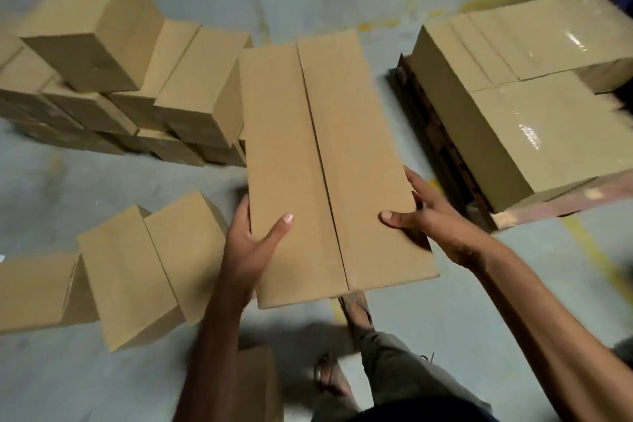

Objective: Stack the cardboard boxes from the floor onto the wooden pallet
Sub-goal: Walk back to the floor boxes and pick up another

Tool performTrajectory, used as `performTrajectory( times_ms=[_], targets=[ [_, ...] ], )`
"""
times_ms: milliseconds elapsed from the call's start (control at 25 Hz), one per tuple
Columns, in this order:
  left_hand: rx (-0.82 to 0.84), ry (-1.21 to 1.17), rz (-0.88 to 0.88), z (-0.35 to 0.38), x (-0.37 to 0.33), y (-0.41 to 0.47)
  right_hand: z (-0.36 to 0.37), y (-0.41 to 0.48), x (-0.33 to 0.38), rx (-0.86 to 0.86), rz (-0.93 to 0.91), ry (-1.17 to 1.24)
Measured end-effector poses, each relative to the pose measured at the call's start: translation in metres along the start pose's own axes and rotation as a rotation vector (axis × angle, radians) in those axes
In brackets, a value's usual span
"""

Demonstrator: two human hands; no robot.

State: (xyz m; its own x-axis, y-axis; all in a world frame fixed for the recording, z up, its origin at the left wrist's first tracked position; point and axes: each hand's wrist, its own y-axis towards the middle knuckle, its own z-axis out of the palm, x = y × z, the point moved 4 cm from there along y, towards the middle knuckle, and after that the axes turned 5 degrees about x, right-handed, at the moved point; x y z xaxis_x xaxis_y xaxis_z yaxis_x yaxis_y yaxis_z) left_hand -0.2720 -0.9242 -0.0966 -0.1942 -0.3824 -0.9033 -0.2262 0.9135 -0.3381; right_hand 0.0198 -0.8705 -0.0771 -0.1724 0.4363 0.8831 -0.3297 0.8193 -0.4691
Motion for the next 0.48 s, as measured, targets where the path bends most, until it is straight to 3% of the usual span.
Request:
performTrajectory(
  times_ms=[480],
  targets=[
    [0.404, -0.115, 0.318, 0.136, -0.117, -0.099, -0.094, -0.249, -0.017, -0.58, -0.337, 0.182]
  ],
)
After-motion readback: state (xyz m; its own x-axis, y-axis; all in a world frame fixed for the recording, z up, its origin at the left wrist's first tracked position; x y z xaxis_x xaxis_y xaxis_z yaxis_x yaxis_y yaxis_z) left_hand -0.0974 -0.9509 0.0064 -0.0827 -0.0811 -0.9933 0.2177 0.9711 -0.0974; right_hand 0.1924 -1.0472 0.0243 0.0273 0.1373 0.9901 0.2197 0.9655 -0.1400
